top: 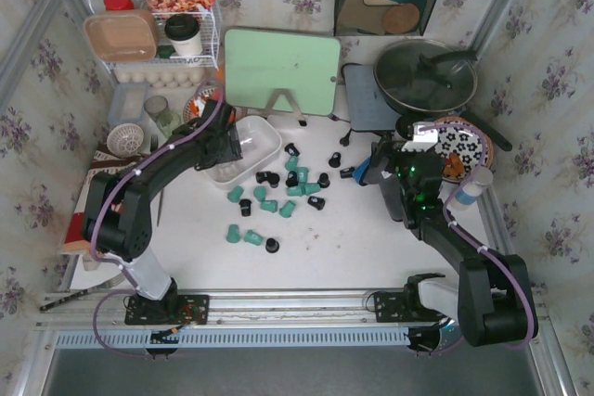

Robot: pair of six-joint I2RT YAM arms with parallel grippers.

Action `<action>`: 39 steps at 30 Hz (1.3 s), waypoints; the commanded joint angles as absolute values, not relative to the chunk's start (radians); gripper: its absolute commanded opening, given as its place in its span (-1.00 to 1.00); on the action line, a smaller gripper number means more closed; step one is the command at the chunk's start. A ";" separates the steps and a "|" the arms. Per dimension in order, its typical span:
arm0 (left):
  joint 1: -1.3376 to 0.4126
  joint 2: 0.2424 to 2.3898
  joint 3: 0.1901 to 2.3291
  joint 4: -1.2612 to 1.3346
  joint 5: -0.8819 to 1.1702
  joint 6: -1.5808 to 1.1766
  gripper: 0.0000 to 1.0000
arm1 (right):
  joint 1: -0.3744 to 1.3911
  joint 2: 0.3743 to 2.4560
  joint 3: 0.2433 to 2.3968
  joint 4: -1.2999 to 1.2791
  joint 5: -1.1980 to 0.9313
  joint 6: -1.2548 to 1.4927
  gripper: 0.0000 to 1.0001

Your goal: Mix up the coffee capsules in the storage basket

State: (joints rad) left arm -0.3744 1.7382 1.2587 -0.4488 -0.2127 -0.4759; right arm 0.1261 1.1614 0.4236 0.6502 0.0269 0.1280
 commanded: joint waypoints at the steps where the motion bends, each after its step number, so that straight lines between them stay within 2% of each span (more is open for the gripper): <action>1: -0.374 1.675 1.246 -0.428 -0.220 -0.487 0.12 | 0.129 1.164 0.435 0.662 0.023 0.121 1.00; 4: -0.374 1.601 1.214 -0.386 -0.205 -0.479 0.00 | 0.133 1.161 0.434 0.661 0.027 0.118 1.00; 8: -0.374 1.503 1.161 -0.308 -0.164 -0.459 -0.04 | 0.144 1.145 0.433 0.656 0.041 0.109 1.00; 18: -0.397 1.287 0.968 -0.013 0.095 -0.329 -0.25 | 0.188 1.068 0.431 0.631 0.096 0.075 1.00; 23: -0.439 1.216 0.880 0.114 0.186 -0.228 -0.27 | 0.247 1.027 0.435 0.617 0.122 0.042 1.00; 33: -0.509 1.165 0.683 0.529 0.366 -0.055 -0.32 | 0.415 1.016 0.509 0.563 0.100 0.095 1.00; 39: -0.520 1.206 0.645 0.723 0.466 -0.032 -0.32 | 0.440 1.039 0.474 0.689 -0.079 0.269 1.00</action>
State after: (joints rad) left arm -0.5186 1.1831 0.6552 0.4671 0.3653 -0.0685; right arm 0.4313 1.0241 0.4976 0.5797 0.0578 0.1375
